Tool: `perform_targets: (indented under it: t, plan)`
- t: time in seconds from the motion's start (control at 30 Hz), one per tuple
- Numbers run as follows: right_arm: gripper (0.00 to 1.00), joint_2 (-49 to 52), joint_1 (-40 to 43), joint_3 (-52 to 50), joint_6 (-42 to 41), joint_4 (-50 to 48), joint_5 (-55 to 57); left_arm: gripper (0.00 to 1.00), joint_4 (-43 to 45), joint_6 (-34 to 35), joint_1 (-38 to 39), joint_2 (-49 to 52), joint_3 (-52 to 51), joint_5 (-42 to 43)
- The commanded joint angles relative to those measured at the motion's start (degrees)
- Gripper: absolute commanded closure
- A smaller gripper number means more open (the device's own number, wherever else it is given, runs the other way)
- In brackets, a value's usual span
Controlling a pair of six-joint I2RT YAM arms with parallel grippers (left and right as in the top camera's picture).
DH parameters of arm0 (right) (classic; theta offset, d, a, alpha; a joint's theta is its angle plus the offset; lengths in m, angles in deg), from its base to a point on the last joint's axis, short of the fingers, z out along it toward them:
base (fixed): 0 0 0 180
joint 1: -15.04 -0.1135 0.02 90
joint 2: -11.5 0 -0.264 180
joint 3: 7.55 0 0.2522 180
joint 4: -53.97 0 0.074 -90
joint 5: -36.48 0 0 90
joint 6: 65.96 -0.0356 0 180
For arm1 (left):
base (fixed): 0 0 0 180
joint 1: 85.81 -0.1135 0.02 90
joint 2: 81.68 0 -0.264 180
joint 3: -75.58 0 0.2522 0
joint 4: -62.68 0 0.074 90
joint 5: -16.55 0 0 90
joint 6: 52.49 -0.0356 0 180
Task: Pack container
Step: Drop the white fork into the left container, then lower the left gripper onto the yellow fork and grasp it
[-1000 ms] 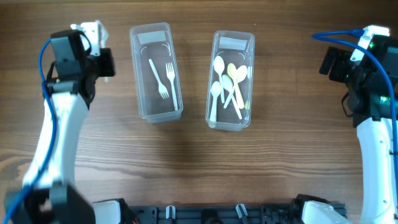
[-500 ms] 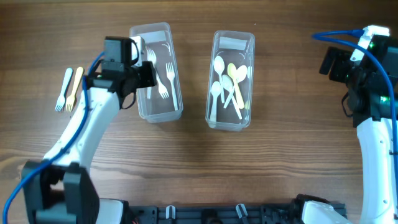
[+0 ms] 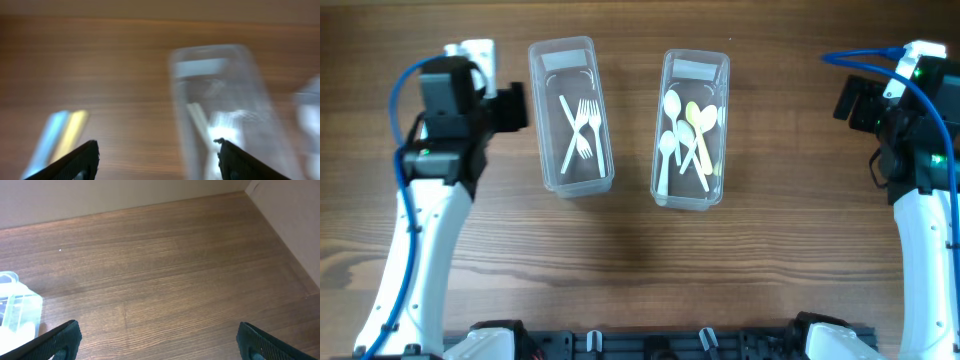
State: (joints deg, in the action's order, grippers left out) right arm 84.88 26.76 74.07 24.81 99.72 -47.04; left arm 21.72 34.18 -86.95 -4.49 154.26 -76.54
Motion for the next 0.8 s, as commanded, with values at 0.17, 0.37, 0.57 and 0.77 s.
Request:
perform_targets:
  t: [0.17, 0.37, 0.57, 0.77]
  plan:
    - [0.0, 0.26, -0.02, 0.17, 0.61, -0.2, 0.11, 0.19, -1.4, -5.53, -14.27, 8.79, -0.11, -7.85]
    - [0.0, 0.26, -0.02, 0.17, 0.59, -0.2, 0.11, 0.1, -0.81, -15.32, -18.14, 21.46, -0.11, -4.13]
    - [0.0, 0.26, -0.02, 0.17, 0.61, -0.2, 0.11, 0.16, 3.28, -19.02, -18.16, 27.02, -0.11, -4.17]
    - [0.0, 0.26, -0.02, 0.17, 0.61, -0.2, 0.11, 0.2, 5.6, -22.45, -18.95, 30.45, -0.11, -3.56]
